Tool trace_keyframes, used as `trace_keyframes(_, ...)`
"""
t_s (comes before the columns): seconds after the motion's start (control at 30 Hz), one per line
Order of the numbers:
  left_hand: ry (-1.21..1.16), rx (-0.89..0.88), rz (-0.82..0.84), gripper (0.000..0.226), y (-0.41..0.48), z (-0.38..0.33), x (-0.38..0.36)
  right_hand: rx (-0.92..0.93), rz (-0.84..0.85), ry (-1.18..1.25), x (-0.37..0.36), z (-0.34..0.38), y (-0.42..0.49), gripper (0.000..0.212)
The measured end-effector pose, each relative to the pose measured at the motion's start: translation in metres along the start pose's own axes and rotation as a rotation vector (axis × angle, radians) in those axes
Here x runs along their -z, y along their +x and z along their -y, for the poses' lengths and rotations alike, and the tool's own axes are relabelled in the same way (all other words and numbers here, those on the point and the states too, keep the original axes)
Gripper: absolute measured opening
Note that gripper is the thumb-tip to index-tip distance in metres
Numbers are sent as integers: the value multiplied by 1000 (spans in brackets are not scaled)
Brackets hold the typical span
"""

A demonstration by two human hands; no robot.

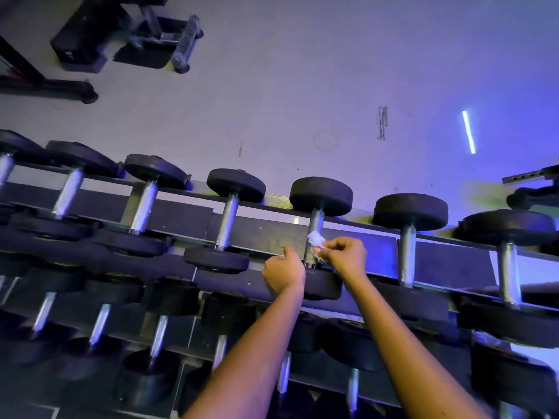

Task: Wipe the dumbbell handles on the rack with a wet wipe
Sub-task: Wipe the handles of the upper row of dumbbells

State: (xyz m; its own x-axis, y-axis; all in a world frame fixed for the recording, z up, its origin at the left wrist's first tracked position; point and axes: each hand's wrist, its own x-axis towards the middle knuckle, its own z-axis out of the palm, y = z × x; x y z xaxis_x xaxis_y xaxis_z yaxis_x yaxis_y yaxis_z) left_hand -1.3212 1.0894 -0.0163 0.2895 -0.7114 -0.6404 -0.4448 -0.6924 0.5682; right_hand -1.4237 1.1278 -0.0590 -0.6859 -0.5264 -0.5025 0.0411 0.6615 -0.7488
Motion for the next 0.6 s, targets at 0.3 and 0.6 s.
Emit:
trace_keyframes(0.3, 1, -9, 7, 44, 3, 6, -3, 68, -76, -156, -8, 11, -27, 9)
trace_keyframes(0.6, -26, -26, 37, 38, 6, 12, -1, 440, -66, -558, -14, 33, -35, 16)
